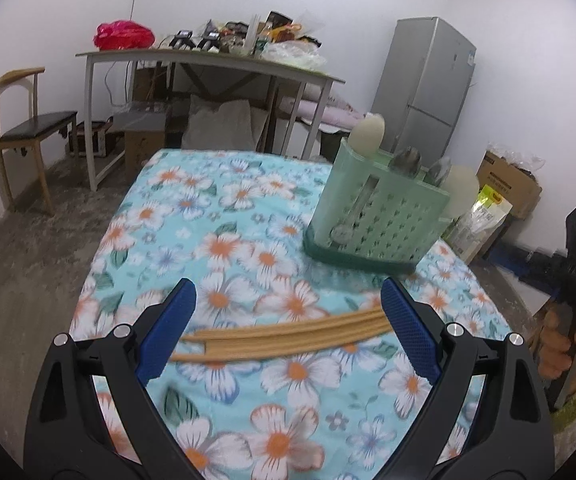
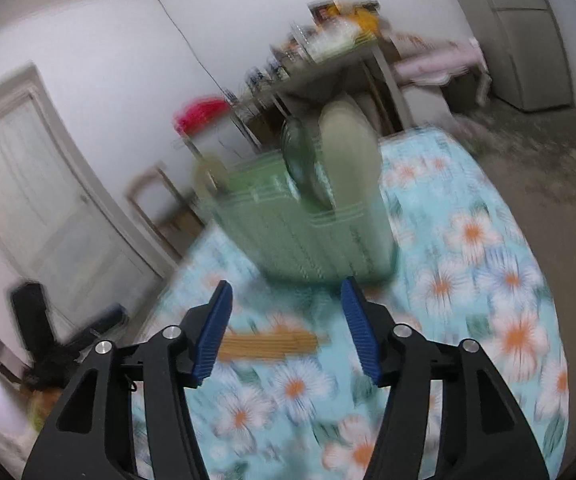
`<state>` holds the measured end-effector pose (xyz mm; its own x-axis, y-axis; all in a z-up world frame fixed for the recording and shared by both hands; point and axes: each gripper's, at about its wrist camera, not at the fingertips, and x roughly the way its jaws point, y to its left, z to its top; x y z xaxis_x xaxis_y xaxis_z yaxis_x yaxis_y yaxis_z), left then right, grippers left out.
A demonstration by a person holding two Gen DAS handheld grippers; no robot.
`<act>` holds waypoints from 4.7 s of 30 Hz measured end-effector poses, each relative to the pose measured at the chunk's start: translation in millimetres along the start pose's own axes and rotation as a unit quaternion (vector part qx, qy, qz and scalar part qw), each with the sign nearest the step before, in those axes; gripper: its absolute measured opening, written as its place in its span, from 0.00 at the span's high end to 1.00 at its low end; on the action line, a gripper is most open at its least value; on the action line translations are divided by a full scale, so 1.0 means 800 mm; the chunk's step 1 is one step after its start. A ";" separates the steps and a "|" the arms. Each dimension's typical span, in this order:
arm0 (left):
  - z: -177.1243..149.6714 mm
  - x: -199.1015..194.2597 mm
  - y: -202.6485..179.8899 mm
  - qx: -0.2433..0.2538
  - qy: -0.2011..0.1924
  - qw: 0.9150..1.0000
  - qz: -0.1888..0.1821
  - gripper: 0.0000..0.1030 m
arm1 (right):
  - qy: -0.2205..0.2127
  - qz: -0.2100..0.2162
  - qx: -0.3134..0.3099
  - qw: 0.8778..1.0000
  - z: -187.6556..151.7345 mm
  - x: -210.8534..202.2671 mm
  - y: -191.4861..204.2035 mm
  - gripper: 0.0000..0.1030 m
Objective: Organize utensils
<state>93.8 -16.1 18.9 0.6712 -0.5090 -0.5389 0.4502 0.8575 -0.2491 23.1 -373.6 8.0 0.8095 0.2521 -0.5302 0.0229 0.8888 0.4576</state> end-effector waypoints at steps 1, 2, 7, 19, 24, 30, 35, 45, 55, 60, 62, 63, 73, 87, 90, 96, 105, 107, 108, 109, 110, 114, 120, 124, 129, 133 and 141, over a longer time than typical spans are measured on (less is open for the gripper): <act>-0.005 0.001 0.001 -0.004 0.007 1.000 0.001 0.13 | 0.020 -0.027 -0.005 0.999 -0.011 0.010 0.006 0.40; -0.009 0.003 0.002 -0.006 0.014 1.000 0.001 0.13 | 0.035 -0.048 -0.011 0.998 -0.018 0.018 0.010 0.36; -0.040 0.015 -0.005 0.012 0.064 0.998 0.021 0.13 | 0.098 -0.135 -0.072 0.983 -0.056 0.053 0.035 0.25; -0.087 0.055 -0.003 0.016 0.140 0.987 0.080 0.13 | 0.152 -0.195 -0.101 0.964 -0.089 0.095 0.031 0.07; -0.091 0.063 -0.013 0.044 0.148 0.984 0.094 0.08 | 0.152 -0.193 -0.096 0.965 -0.090 0.094 0.029 0.06; -0.094 0.065 -0.020 0.060 0.145 0.982 0.107 0.08 | 0.153 -0.188 -0.097 0.965 -0.090 0.096 0.028 0.06; -0.095 0.066 -0.021 0.065 0.148 0.981 0.111 0.08 | 0.152 -0.186 -0.096 0.966 -0.091 0.092 0.028 0.06; -0.095 0.066 -0.023 0.078 0.152 0.979 0.108 0.08 | 0.151 -0.186 -0.094 0.966 -0.092 0.092 0.028 0.06; -0.097 0.064 -0.024 0.083 0.149 0.979 0.109 0.08 | 0.151 -0.189 -0.093 0.966 -0.092 0.091 0.028 0.06; -0.096 0.064 -0.025 0.084 0.149 0.979 0.110 0.08 | 0.152 -0.189 -0.091 0.966 -0.092 0.092 0.028 0.06; -0.097 0.064 -0.025 0.084 0.149 0.979 0.109 0.08 | 0.152 -0.189 -0.091 0.966 -0.092 0.092 0.028 0.06; -0.097 0.064 -0.025 0.084 0.149 0.979 0.109 0.08 | 0.152 -0.189 -0.091 0.966 -0.092 0.092 0.028 0.06; -0.098 0.064 -0.025 0.090 0.148 0.979 0.106 0.08 | 0.155 -0.191 -0.090 0.965 -0.092 0.094 0.029 0.06; -0.098 0.065 -0.023 0.094 0.155 0.978 0.100 0.08 | 0.151 -0.191 -0.089 0.966 -0.093 0.094 0.028 0.06; -0.097 0.066 -0.022 0.095 0.158 0.978 0.097 0.08 | 0.149 -0.189 -0.089 0.966 -0.093 0.093 0.028 0.06; -0.097 0.066 -0.022 0.097 0.159 0.978 0.095 0.08 | 0.149 -0.187 -0.088 0.967 -0.095 0.090 0.029 0.06; -0.097 0.066 -0.022 0.097 0.160 0.978 0.095 0.08 | 0.149 -0.187 -0.089 0.967 -0.095 0.089 0.030 0.06; -0.096 0.066 -0.022 0.097 0.159 0.978 0.095 0.08 | 0.149 -0.187 -0.090 0.967 -0.095 0.089 0.031 0.06; -0.096 0.066 -0.022 0.097 0.159 0.978 0.095 0.08 | 0.149 -0.186 -0.091 0.967 -0.095 0.089 0.031 0.06; -0.096 0.067 -0.022 0.097 0.160 0.978 0.095 0.08 | 0.149 -0.186 -0.092 0.967 -0.096 0.088 0.031 0.06; -0.096 0.067 -0.022 0.098 0.159 0.978 0.095 0.08 | 0.149 -0.184 -0.093 0.967 -0.096 0.088 0.031 0.06; -0.092 0.064 -0.023 0.101 0.157 0.979 0.087 0.08 | 0.148 -0.174 -0.096 0.969 -0.097 0.082 0.030 0.06; -0.063 0.037 -0.032 0.117 0.082 0.989 0.047 0.16 | 0.123 -0.138 -0.062 0.981 -0.084 0.061 0.023 0.11; -0.041 0.045 -0.047 0.147 0.059 0.986 0.044 0.33 | 0.086 -0.116 -0.049 0.988 -0.069 0.049 0.027 0.25; -0.023 0.079 -0.061 0.170 0.064 0.982 0.052 0.63 | 0.071 -0.089 -0.051 0.992 -0.046 0.067 0.044 0.53; -0.025 0.117 -0.062 0.188 0.098 0.975 0.070 0.66 | 0.073 -0.072 -0.060 0.993 -0.030 0.100 0.057 0.66; -0.052 0.106 -0.066 0.207 0.112 0.969 0.078 0.66 | 0.110 -0.085 -0.106 0.985 -0.061 0.129 0.076 0.73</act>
<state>102.8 -101.3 -46.9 0.6261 -0.3072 -0.7167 0.5826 0.7952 0.1681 79.5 -275.0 -54.2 0.6575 0.1498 -0.7384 0.0048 0.9792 0.2029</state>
